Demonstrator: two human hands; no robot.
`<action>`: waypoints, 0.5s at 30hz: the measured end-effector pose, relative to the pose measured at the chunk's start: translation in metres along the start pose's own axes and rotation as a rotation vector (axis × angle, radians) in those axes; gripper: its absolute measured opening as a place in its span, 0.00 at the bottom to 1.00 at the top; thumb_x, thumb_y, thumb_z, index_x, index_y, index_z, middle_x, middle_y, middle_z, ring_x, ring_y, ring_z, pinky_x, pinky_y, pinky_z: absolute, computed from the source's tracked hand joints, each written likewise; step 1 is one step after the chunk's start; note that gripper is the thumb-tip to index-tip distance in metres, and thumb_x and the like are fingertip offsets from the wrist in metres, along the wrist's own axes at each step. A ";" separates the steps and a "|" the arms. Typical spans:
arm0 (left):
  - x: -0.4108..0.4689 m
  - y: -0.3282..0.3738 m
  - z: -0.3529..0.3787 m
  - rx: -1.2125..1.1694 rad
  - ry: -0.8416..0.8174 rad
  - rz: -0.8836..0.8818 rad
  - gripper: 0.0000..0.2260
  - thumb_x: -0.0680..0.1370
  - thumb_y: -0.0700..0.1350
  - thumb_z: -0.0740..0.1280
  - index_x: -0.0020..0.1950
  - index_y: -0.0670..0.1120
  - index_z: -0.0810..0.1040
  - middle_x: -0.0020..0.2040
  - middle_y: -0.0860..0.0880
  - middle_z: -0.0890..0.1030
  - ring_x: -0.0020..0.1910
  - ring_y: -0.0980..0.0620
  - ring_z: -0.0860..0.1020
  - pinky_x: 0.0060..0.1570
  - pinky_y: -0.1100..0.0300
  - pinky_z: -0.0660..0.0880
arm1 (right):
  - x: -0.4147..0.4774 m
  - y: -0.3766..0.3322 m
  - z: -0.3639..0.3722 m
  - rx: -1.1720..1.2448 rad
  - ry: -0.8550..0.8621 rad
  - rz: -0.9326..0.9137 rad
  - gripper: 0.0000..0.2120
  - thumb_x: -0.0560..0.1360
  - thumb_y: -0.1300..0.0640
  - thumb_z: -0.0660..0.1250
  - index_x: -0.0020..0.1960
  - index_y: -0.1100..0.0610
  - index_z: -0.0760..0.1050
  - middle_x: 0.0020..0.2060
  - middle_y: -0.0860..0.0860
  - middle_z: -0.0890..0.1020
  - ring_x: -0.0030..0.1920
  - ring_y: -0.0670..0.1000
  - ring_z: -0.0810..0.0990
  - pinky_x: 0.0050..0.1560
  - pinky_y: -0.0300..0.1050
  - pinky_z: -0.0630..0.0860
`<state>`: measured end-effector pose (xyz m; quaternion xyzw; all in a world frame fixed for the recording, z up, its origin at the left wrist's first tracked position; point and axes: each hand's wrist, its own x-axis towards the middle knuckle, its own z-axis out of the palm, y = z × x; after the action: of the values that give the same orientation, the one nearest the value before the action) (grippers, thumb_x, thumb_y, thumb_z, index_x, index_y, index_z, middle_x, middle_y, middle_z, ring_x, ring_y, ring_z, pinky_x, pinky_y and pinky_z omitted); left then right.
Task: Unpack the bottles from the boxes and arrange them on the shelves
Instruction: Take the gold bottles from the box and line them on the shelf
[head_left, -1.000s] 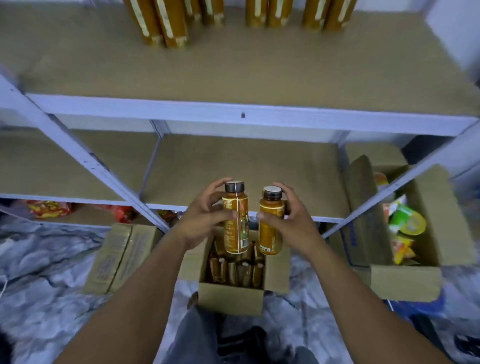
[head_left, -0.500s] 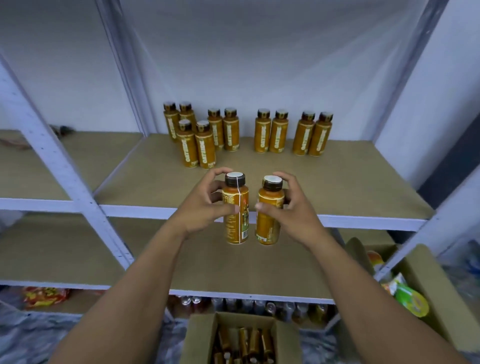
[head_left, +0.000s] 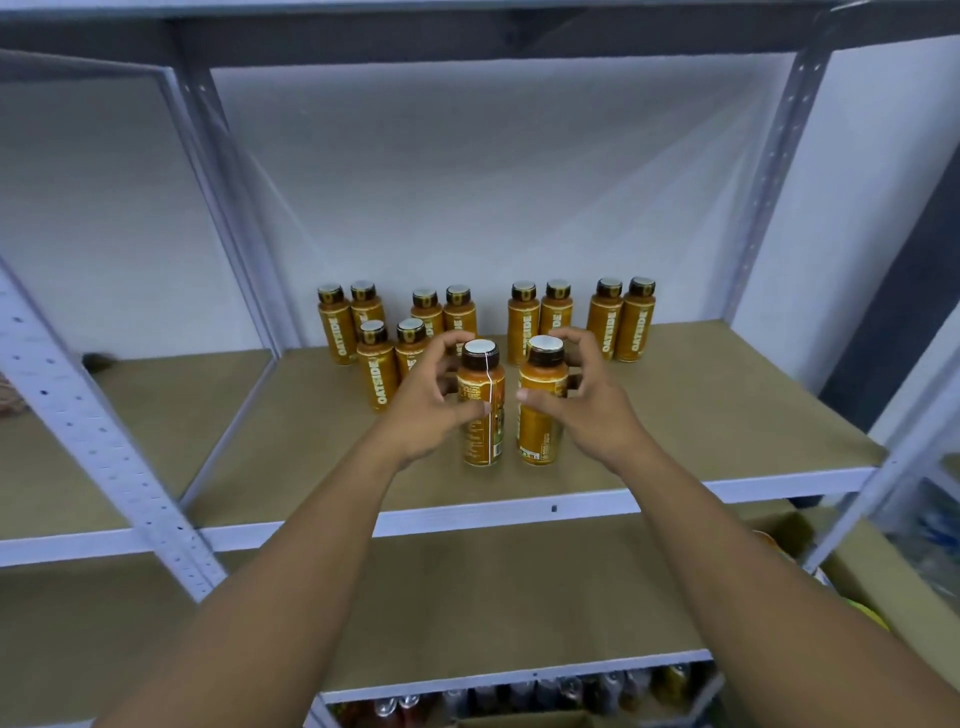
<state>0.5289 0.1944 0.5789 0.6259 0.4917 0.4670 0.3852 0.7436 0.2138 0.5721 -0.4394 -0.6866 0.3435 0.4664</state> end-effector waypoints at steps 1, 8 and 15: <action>0.006 -0.001 0.002 -0.004 -0.003 -0.003 0.35 0.72 0.34 0.77 0.70 0.62 0.68 0.64 0.53 0.79 0.63 0.53 0.79 0.66 0.46 0.76 | 0.005 0.002 -0.001 -0.007 0.001 -0.004 0.33 0.71 0.53 0.79 0.67 0.38 0.64 0.58 0.34 0.75 0.59 0.31 0.72 0.54 0.31 0.71; 0.043 -0.011 0.015 -0.017 0.026 -0.028 0.36 0.72 0.34 0.77 0.68 0.66 0.68 0.69 0.51 0.77 0.67 0.49 0.78 0.68 0.42 0.74 | 0.047 0.032 -0.011 -0.007 -0.049 -0.013 0.35 0.70 0.52 0.80 0.71 0.42 0.66 0.58 0.38 0.76 0.60 0.36 0.73 0.57 0.38 0.73; 0.067 -0.022 0.022 0.013 0.074 -0.091 0.36 0.73 0.31 0.75 0.72 0.59 0.67 0.67 0.55 0.77 0.64 0.57 0.77 0.69 0.47 0.74 | 0.086 0.053 -0.015 -0.008 -0.106 0.008 0.36 0.69 0.53 0.81 0.71 0.43 0.66 0.52 0.33 0.74 0.51 0.32 0.75 0.48 0.31 0.71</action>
<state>0.5496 0.2641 0.5660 0.5878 0.5366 0.4685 0.3834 0.7573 0.3137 0.5594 -0.4255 -0.7099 0.3654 0.4259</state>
